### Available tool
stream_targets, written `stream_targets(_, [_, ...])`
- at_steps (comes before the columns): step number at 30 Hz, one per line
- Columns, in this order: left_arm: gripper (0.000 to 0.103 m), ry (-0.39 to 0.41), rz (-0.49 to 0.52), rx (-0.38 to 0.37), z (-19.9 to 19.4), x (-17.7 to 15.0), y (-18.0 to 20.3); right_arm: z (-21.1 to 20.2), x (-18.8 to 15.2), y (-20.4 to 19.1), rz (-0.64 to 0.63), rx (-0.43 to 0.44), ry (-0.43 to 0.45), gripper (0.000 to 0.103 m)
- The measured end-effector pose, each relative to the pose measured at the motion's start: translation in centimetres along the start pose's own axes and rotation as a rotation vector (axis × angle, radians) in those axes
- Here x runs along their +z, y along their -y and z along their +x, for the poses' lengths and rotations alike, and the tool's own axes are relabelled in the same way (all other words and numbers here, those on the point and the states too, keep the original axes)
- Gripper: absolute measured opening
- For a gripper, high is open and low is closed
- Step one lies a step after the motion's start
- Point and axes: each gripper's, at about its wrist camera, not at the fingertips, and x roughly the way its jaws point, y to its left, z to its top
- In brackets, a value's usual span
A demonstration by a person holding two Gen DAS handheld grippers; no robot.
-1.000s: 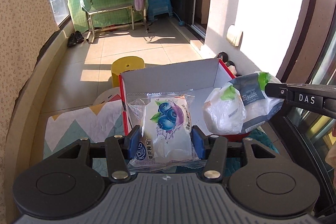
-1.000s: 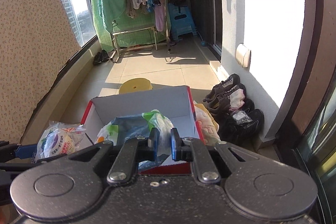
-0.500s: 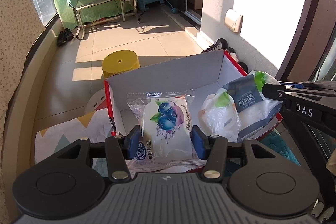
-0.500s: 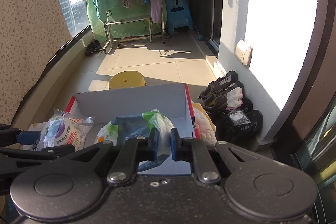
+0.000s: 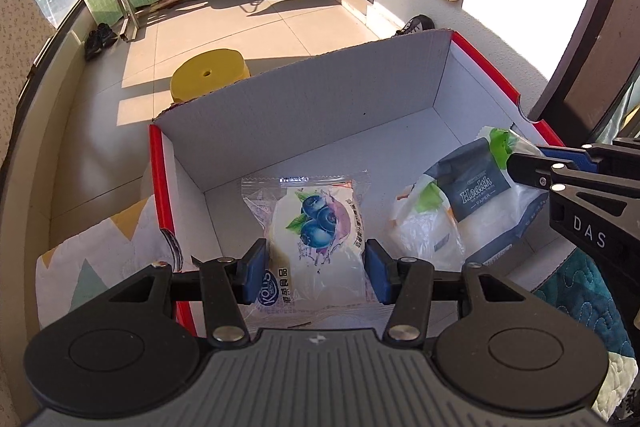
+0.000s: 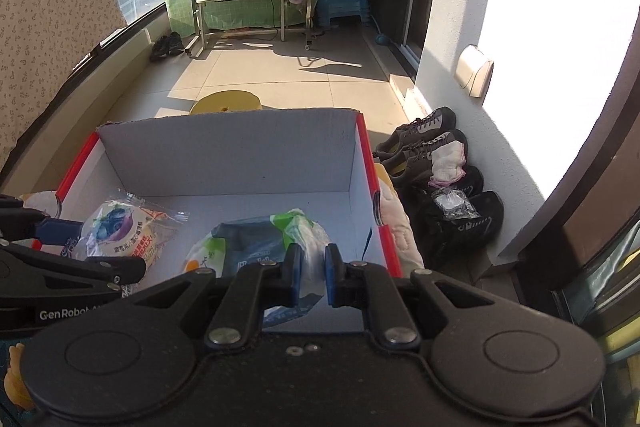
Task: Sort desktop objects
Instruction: 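Carry both held packets up and over into the red shoebox, then open both tools to drop the packets onto the box floor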
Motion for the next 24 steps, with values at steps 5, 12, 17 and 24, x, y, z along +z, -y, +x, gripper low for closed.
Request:
stream_targets(5, [0.051,-0.042,0.001,0.002,2.1,0.0,-0.2,1.4,0.0,-0.2,-0.006,-0.003,-0.026,0.011])
stream_targets(12, [0.051,-0.078,0.01,-0.006,3.7,-0.2,0.0,2.8,-0.4,0.5,0.016,-0.003,-0.062,0.011])
stream_targets(17, [0.052,-0.12,0.011,-0.024,4.5,-0.4,0.2,2.9,-0.4,0.5,0.014,-0.005,-0.078,0.014])
stream_targets(24, [0.064,-0.083,0.001,-0.049,3.1,-0.4,0.1,2.1,-0.1,0.6,0.034,0.032,-0.086,0.028])
